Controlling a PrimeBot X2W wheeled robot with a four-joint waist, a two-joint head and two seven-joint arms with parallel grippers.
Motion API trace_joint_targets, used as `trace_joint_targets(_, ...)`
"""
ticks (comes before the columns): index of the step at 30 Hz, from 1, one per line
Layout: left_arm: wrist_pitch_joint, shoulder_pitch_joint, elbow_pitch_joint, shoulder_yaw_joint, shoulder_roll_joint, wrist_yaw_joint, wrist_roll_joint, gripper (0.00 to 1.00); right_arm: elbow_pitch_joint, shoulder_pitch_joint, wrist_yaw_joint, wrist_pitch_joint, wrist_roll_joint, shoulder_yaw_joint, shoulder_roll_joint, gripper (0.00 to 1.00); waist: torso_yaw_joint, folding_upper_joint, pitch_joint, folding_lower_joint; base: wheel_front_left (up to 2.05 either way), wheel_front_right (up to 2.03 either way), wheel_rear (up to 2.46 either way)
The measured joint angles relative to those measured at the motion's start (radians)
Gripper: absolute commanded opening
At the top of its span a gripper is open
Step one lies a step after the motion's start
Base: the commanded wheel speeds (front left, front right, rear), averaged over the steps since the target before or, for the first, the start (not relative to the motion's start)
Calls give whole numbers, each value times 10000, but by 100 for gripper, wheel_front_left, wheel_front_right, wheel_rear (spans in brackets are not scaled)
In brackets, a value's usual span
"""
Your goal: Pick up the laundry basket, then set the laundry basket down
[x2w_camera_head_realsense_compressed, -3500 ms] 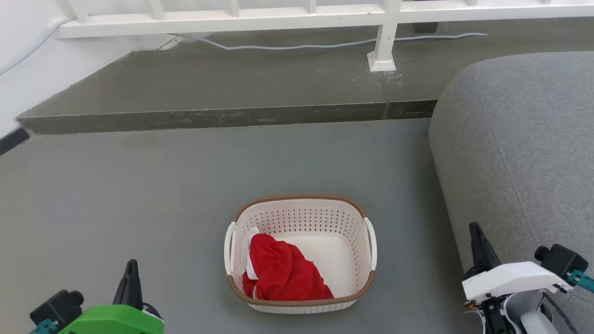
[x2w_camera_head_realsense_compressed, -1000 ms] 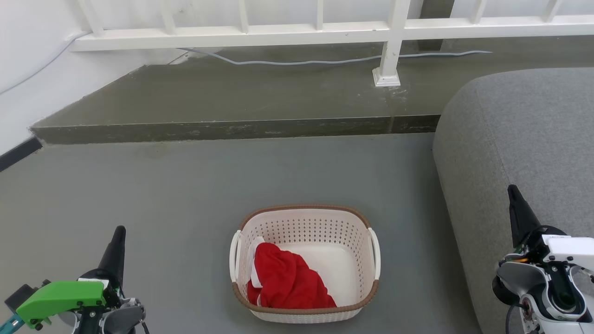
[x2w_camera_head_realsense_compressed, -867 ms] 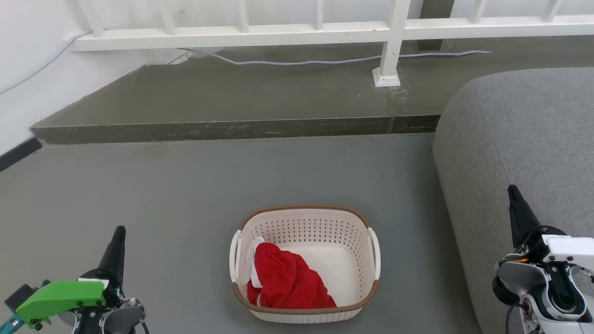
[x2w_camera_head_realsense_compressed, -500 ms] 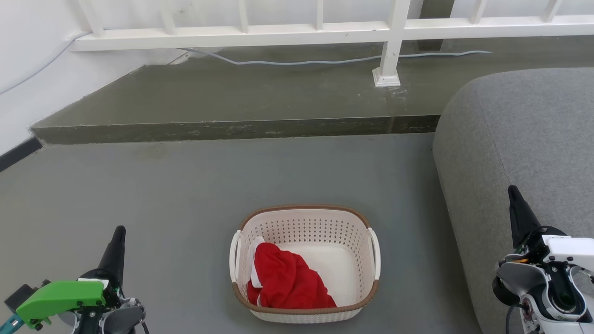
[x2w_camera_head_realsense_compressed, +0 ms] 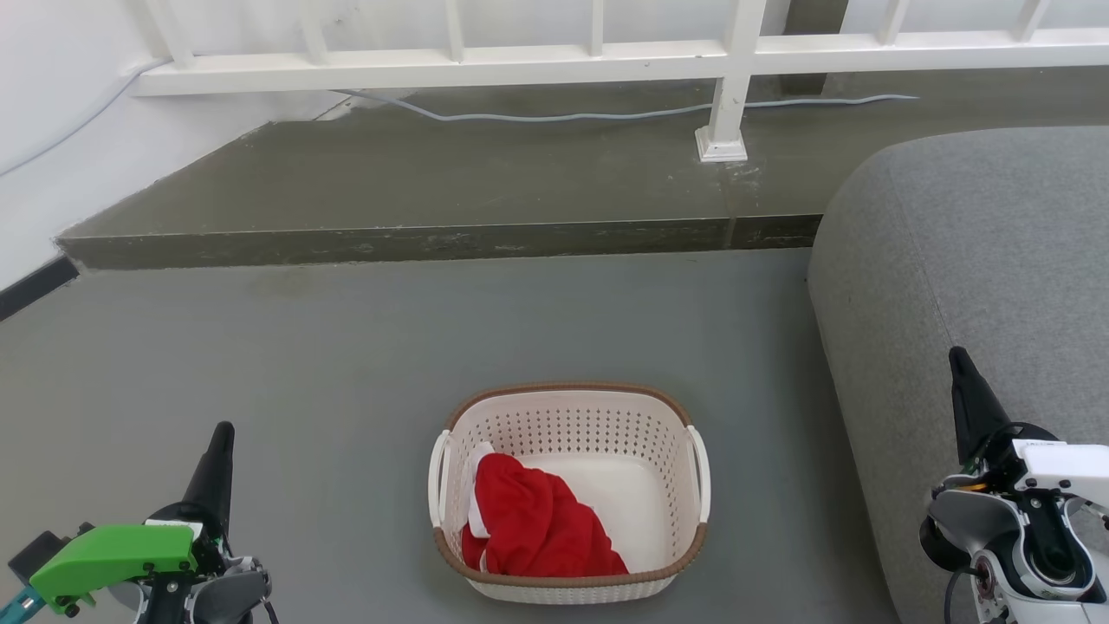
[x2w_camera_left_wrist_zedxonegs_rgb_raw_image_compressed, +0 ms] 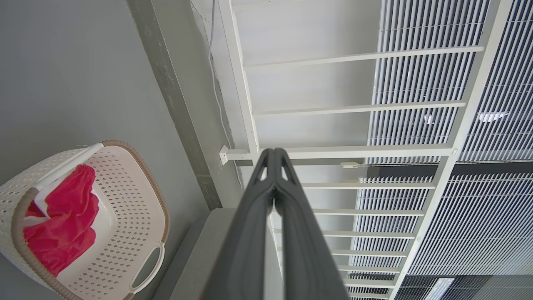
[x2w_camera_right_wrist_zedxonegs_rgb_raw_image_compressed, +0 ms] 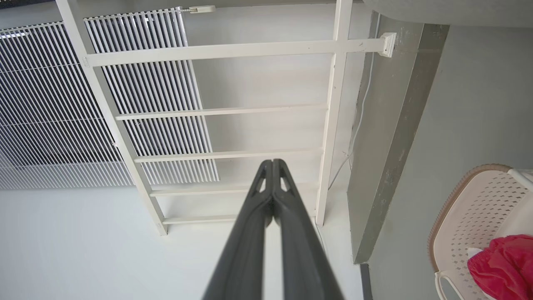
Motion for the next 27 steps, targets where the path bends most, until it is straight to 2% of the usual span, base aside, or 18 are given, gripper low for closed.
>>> trace_joint_targets(27, 0, 0, -4, 8, -4, 0, 0, 0, 44, -7, 2, 56, 0, -23, 4, 0, 0, 0, 0, 0, 0, 0, 0)
